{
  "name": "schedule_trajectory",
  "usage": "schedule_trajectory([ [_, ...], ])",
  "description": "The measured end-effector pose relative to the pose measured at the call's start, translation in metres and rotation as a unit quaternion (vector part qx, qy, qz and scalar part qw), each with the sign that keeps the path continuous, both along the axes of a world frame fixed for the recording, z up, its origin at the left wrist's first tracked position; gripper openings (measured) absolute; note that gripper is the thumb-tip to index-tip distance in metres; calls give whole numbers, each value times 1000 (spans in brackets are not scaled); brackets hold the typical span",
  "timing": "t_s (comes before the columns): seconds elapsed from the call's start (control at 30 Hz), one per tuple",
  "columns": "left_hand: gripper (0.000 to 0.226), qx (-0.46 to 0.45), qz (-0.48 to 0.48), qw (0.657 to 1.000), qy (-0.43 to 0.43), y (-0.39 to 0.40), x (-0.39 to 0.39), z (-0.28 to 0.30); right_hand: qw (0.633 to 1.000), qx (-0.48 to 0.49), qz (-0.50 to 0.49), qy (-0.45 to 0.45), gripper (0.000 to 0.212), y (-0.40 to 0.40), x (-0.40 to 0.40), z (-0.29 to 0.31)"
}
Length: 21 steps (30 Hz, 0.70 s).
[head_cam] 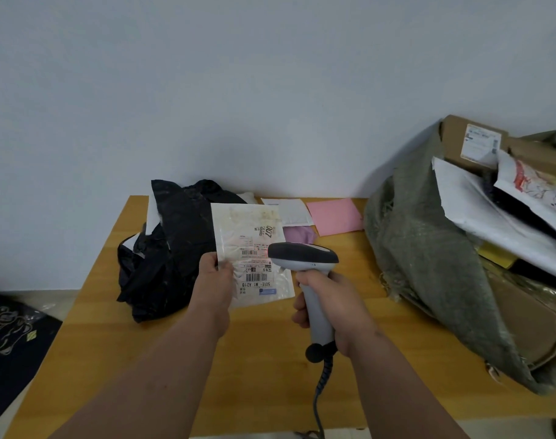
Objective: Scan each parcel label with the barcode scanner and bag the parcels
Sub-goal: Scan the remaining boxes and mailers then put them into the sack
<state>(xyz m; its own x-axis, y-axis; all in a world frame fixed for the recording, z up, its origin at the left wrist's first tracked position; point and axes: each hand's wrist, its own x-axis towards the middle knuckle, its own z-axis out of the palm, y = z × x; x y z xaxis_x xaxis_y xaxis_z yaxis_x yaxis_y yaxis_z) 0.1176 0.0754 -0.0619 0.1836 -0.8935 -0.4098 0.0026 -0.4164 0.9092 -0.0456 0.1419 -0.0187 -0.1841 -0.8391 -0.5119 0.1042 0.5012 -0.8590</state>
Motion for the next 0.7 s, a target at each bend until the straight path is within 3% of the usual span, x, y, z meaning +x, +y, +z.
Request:
schedule_trajectory([
  [0.37, 13, -14, -7, 1000, 15, 7, 1, 8, 1000, -15, -16, -12, 19, 14, 4, 1],
  [0.7, 9, -66, -23, 997, -25, 14, -12, 26, 998, -52, -38, -29, 20, 17, -9, 9],
])
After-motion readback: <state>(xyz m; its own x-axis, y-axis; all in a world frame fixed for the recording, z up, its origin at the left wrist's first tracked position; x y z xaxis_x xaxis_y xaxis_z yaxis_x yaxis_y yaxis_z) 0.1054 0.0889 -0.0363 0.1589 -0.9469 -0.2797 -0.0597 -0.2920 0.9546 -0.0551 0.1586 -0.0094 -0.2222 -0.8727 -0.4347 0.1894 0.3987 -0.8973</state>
